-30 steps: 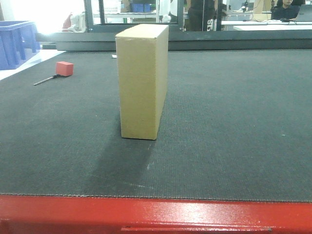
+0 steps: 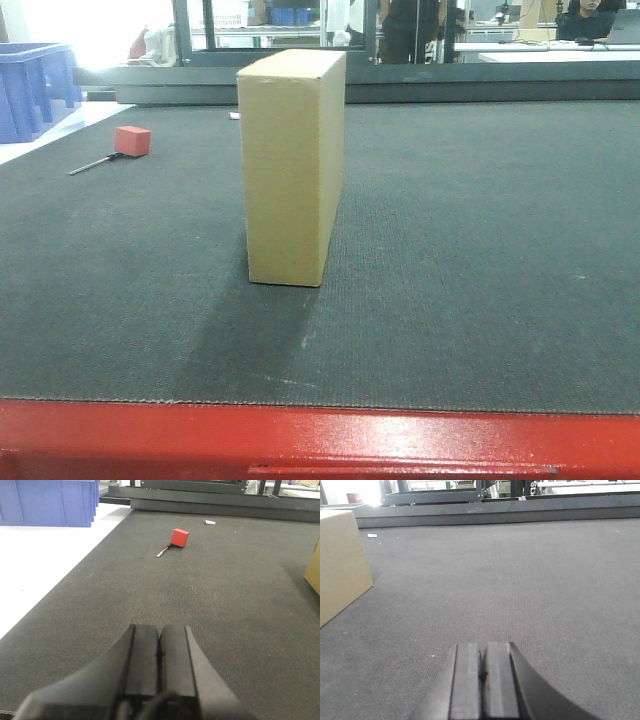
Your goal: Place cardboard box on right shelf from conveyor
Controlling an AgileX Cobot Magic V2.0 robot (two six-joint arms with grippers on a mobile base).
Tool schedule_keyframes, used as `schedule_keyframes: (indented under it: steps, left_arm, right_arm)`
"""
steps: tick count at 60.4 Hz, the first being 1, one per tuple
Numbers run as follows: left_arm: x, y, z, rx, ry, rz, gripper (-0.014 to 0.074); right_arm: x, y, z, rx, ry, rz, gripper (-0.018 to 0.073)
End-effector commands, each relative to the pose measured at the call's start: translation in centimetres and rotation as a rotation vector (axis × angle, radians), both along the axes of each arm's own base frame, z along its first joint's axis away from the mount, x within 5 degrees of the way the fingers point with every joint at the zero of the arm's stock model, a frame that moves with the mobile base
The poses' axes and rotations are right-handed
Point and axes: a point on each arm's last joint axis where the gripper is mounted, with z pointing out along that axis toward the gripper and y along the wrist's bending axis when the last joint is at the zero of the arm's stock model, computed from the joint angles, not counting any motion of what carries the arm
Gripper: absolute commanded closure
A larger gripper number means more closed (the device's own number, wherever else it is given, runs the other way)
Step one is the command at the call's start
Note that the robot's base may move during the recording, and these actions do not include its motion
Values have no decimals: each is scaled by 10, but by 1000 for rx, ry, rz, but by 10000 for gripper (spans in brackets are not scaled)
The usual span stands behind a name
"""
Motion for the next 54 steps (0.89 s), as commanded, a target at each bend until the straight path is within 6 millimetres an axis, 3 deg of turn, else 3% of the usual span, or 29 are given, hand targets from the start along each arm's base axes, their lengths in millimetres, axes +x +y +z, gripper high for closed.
schedule_keyframes:
  steps: [1,20,31,38,45,54]
  left_arm:
    - [-1,1,6,-8,-91,7,712]
    - [-1,1,6,-8,-91,7,713]
    - [-1,1,6,-8,-91,7,713]
    - [-1,1,6,-8,-91,7,712]
    - [-1,1,6,-8,-91,7,713]
    - [-1,1,6,-8,-91,7,713]
  right_arm:
    - [-2,-1,11,0,-115,-15,536]
    - [-4,-3,25,2,-231,-29,536]
    - [-12,-1,74,2,-266,-15,535]
    - [-7,-1,110,0,-236,-6,520]
    - [11,0,137,6,-197,4,377]
    - [46,7,161,6,-118,68,60]
